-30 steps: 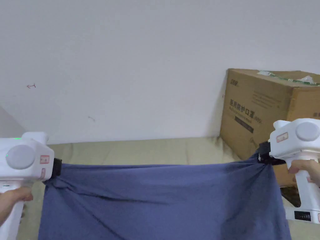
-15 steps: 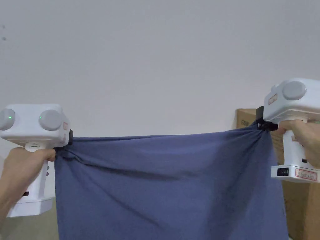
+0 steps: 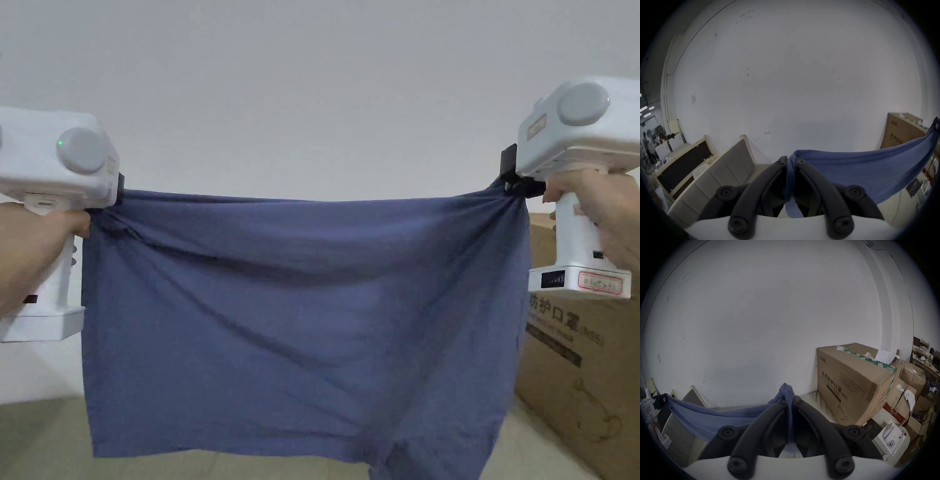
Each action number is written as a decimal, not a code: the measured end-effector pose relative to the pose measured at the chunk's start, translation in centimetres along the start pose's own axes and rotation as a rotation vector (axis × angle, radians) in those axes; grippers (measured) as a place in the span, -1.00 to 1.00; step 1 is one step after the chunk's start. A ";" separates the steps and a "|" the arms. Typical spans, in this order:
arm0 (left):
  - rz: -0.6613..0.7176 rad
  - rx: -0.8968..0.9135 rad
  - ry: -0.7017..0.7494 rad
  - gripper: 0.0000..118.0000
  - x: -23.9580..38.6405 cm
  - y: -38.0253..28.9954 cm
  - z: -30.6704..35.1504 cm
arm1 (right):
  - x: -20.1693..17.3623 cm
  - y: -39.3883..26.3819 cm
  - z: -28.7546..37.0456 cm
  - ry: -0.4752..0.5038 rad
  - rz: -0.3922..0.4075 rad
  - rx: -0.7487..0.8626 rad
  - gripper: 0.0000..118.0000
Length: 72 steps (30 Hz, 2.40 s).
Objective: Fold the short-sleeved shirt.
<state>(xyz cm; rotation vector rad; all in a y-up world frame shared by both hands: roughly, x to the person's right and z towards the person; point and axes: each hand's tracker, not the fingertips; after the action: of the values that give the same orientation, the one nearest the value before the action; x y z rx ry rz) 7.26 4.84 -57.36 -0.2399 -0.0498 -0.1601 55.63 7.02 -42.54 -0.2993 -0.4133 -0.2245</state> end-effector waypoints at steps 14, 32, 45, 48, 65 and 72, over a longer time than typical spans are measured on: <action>-0.041 -0.479 -0.003 -0.89 6.1 -29.0 -14.2 | 2.3 -25.6 -17.6 -0.045 0.049 -0.483 -0.95; -0.038 -0.655 -0.134 -0.89 -0.8 -45.1 1.2 | 10.5 -47.8 -2.1 0.041 -0.040 -0.725 -0.95; -0.053 -0.686 -0.142 -0.89 -5.5 -52.7 23.2 | 12.6 -53.7 19.7 0.031 0.071 -0.730 -0.95; -0.041 -0.678 -0.140 -0.89 -6.1 -54.3 26.1 | 13.0 -55.1 22.4 0.021 0.068 -0.737 -0.95; 0.085 -0.662 -0.203 -0.64 -8.1 -55.5 33.4 | 11.9 -57.2 29.9 0.058 0.138 -0.654 0.15; 0.118 -0.650 -0.174 -0.95 -8.5 -56.8 33.1 | 12.2 -58.1 29.4 0.021 0.145 -0.653 -1.00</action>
<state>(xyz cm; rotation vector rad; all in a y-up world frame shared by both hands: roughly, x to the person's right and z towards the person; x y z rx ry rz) -11.37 -40.34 -12.60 -0.9034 -0.1566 -0.0321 40.04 -39.34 2.17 -0.9637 -0.2855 -0.2156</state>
